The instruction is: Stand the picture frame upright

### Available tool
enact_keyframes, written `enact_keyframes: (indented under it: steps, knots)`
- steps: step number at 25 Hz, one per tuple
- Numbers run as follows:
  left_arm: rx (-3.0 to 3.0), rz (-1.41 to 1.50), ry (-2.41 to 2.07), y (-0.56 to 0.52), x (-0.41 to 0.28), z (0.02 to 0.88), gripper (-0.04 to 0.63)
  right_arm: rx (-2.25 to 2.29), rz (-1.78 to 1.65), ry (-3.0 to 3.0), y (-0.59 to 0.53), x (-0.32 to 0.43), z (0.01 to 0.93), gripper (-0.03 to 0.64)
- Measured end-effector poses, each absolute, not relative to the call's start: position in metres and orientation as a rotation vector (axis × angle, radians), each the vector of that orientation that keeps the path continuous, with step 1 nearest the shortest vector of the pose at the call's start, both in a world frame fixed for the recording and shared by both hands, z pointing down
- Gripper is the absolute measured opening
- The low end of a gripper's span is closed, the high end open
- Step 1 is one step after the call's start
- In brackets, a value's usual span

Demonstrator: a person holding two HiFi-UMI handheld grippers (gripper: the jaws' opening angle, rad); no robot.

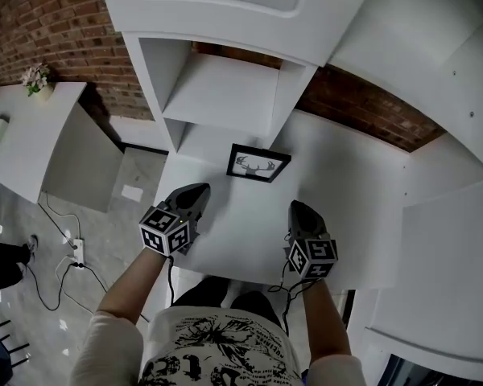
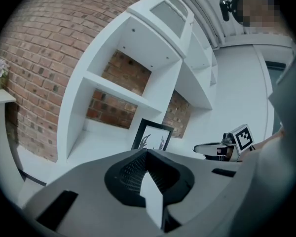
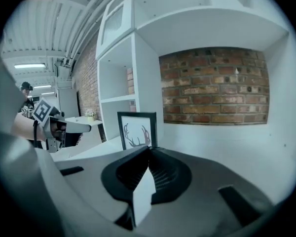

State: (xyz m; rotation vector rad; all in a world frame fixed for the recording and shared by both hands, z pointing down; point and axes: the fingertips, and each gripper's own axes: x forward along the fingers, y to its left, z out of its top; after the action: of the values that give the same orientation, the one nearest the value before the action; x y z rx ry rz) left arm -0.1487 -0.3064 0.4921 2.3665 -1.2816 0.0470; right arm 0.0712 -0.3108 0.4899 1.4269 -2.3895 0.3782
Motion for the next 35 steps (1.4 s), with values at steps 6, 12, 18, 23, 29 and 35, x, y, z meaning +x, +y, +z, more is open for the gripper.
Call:
enact_keyframes:
  steps: [6, 12, 18, 23, 29, 35]
  knots:
    - [2.508, 0.064, -1.418, -0.245, -0.137, 0.453, 0.008, 1.481, 0.271, -2.387, -0.256, 0.076, 0.453, 0.006]
    - [2.563, 0.119, -1.550, -0.173, -0.113, 0.421, 0.008, 1.556, 0.258, -2.345, -0.180, 0.102, 0.431, 0.005]
    - [2.542, 0.153, -1.640, -0.096, -0.097, 0.402, 0.008, 1.558, 0.203, -2.393, -0.101, 0.114, 0.413, 0.005]
    - [2.499, 0.150, -1.685, -0.019, -0.083, 0.398, 0.008, 1.517, 0.098, -2.441, -0.029, 0.119, 0.400, 0.004]
    - [2.492, 0.130, -1.681, 0.049, -0.063, 0.392, 0.008, 1.503, 0.084, -2.464, 0.035, 0.130, 0.397, 0.004]
    - [2.503, 0.129, -1.712, 0.079, -0.059, 0.378, 0.008, 1.507, 0.059, -2.488, 0.067, 0.130, 0.388, 0.003]
